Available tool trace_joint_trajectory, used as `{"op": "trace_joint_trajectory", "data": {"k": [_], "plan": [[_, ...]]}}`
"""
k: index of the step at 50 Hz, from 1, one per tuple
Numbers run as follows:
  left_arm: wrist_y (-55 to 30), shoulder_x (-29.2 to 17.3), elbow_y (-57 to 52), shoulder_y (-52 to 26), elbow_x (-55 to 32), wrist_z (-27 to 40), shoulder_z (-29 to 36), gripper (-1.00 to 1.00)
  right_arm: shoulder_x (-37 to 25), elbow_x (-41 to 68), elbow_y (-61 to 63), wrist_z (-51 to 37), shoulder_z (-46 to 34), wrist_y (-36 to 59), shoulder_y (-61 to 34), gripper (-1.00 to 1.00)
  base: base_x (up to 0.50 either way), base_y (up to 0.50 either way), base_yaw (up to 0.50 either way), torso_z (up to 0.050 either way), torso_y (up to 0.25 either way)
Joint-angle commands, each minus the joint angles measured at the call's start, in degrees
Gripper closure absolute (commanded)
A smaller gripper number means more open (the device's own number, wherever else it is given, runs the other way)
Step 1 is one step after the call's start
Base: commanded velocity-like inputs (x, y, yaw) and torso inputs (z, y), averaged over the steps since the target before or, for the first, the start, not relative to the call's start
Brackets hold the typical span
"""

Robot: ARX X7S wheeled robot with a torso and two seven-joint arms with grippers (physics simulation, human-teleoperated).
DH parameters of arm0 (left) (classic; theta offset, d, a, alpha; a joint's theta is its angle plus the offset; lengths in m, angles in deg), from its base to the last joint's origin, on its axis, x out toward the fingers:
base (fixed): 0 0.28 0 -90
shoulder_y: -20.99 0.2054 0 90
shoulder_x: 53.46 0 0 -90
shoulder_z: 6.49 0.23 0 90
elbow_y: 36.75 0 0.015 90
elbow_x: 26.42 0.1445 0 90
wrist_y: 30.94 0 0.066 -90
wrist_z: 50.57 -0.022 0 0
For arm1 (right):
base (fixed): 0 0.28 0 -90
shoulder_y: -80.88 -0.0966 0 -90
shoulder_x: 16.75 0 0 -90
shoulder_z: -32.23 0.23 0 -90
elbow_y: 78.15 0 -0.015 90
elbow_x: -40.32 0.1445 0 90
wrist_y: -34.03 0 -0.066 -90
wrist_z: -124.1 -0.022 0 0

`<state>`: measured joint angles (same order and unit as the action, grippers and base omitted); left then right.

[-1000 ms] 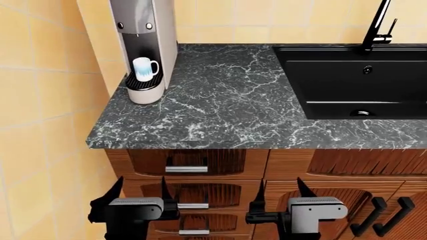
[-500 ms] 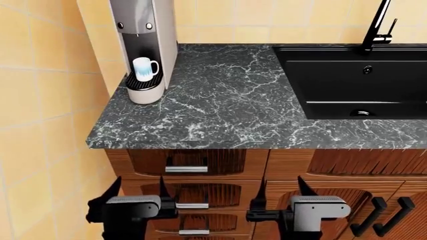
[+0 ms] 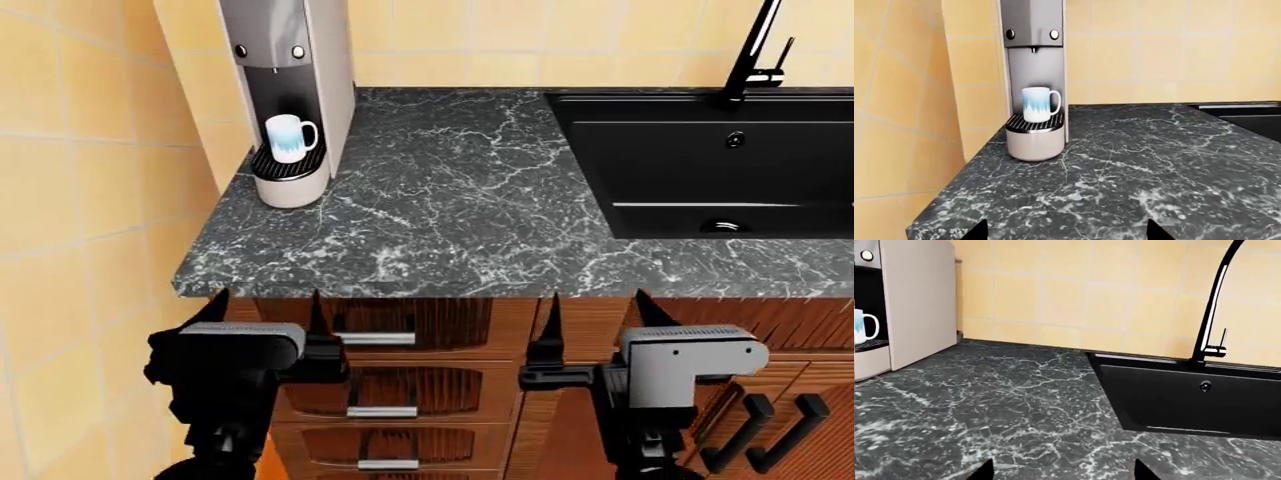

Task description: Press the button on the coffee machine to serve coffee.

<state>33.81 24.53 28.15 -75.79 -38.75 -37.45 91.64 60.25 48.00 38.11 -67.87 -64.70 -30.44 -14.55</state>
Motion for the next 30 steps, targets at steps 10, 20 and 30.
{"op": "trace_joint_trajectory", "data": {"k": [10,20,30], "plan": [[-19.65,-3.43,-13.84,-8.80,-4.39,1.95,-1.13,-1.00,-2.97,3.92,13.91,-1.24,3.51,18.04,-6.80,-1.00,0.00,0.00,0.00,0.000,0.000],[-18.35,-3.65,-13.27,-7.83,-4.96,2.06,-2.55,-1.00,-3.30,3.32,13.27,-1.77,3.36,16.38,-5.54,-1.00,0.17,0.01,0.00,0.000,0.000],[-17.55,-3.72,-12.76,-7.45,-4.73,2.33,-1.89,-1.00,-3.50,3.08,12.59,-2.12,3.09,15.56,-5.01,-1.00,0.40,0.08,0.00,0.000,0.000]]}}
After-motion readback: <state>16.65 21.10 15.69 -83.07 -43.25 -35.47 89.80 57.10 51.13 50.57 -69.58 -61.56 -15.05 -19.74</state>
